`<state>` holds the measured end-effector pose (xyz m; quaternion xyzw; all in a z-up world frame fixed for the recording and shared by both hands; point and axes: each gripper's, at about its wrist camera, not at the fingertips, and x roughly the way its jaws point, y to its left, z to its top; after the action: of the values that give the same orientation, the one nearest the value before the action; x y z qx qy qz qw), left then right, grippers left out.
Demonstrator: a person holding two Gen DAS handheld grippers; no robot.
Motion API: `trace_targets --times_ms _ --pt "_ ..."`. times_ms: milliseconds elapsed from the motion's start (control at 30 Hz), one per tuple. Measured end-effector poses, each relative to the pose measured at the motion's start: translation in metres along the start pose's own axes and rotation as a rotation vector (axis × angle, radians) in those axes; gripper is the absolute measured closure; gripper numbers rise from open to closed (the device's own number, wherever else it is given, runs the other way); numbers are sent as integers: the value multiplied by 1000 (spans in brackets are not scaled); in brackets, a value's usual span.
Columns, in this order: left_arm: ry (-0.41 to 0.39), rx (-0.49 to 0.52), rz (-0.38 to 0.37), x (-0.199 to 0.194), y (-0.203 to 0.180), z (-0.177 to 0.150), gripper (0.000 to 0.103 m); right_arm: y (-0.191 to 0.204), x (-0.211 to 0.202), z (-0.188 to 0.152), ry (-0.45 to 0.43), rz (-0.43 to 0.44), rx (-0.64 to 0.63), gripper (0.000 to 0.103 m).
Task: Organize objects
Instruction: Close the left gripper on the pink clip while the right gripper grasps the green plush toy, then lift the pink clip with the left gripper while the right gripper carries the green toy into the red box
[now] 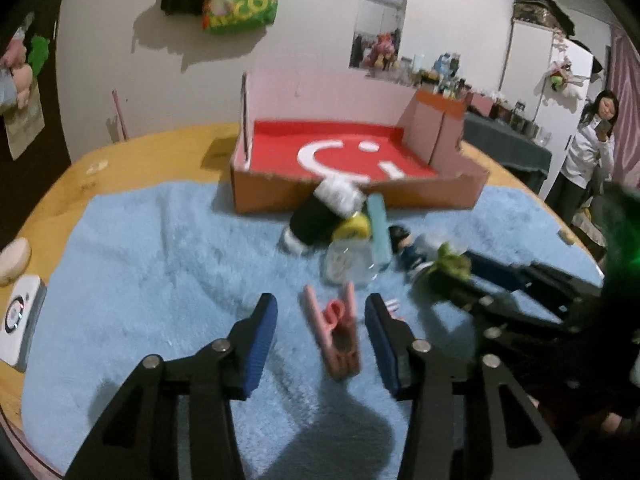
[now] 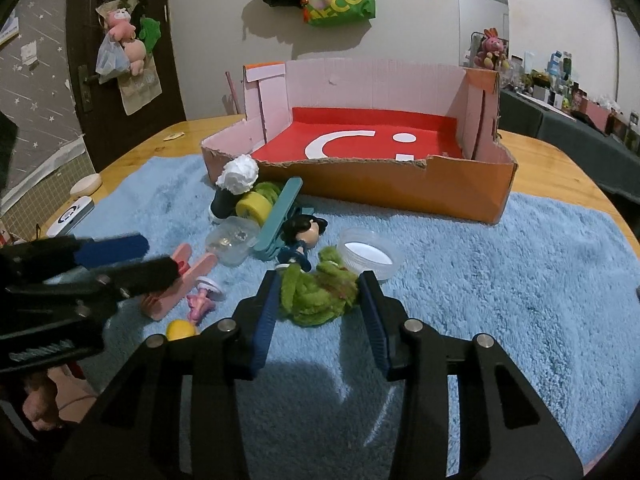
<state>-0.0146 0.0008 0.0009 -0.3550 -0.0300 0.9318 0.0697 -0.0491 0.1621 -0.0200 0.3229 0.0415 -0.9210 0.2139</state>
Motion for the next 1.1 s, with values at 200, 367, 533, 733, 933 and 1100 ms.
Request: trace_targets --times_ms 200,367,533,733,933,1100 --pt "43 -39 -70 16 3 -4 47 -1 1 -1 1 1 1 64" --pt "45 -78 -119 18 14 -6 49 -1 3 -1 0 -2 2 62" --pt "47 -94 -143 17 26 -10 57 -2 3 0 3 4 7 62" --pt "44 7 -56 19 1 -11 56 -2 5 0 4 -12 -9 62" --pt "16 76 10 21 -11 -16 58 -1 8 0 3 -27 -26 64" --pt "18 39 -36 19 -2 -13 77 0 4 3 -6 -18 -25 66"
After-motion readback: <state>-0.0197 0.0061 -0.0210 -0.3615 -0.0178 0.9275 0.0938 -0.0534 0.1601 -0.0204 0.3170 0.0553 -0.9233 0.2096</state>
